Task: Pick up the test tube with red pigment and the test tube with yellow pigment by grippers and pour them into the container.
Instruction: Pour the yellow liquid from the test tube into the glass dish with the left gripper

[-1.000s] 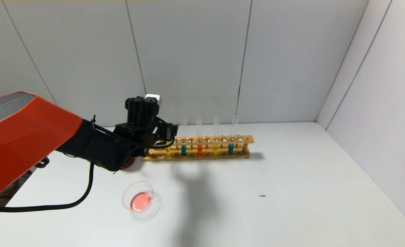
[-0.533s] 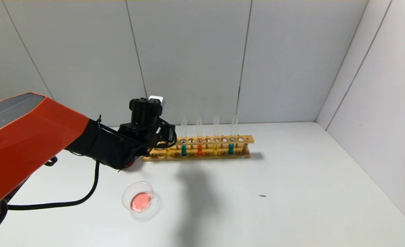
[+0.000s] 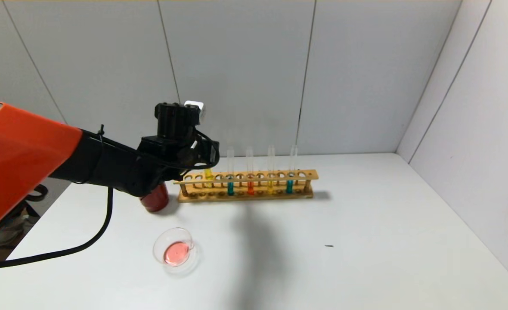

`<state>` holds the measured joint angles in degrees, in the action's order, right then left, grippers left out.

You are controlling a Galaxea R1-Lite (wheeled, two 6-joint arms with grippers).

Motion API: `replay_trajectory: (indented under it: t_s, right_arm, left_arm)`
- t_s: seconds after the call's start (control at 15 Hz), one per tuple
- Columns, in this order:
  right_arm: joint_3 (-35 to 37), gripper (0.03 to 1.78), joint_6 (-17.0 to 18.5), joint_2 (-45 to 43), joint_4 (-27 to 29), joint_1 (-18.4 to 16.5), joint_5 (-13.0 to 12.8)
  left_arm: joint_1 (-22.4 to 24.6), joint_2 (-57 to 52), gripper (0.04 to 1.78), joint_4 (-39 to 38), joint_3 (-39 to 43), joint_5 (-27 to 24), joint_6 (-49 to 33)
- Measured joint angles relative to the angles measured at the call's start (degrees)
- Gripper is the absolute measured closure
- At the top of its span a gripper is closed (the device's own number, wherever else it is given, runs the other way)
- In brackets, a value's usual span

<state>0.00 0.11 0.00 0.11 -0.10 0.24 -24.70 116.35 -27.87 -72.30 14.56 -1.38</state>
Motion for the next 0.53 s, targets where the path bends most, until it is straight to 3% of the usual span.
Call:
replay_trajectory:
  t_s: [0.53]
  right_arm:
    - [0.0,0.06,0.0,0.0,0.0,0.0,0.0]
  left_arm:
    - [-1.1,-14.4,1.51,10.4,-5.7,0.0,6.3]
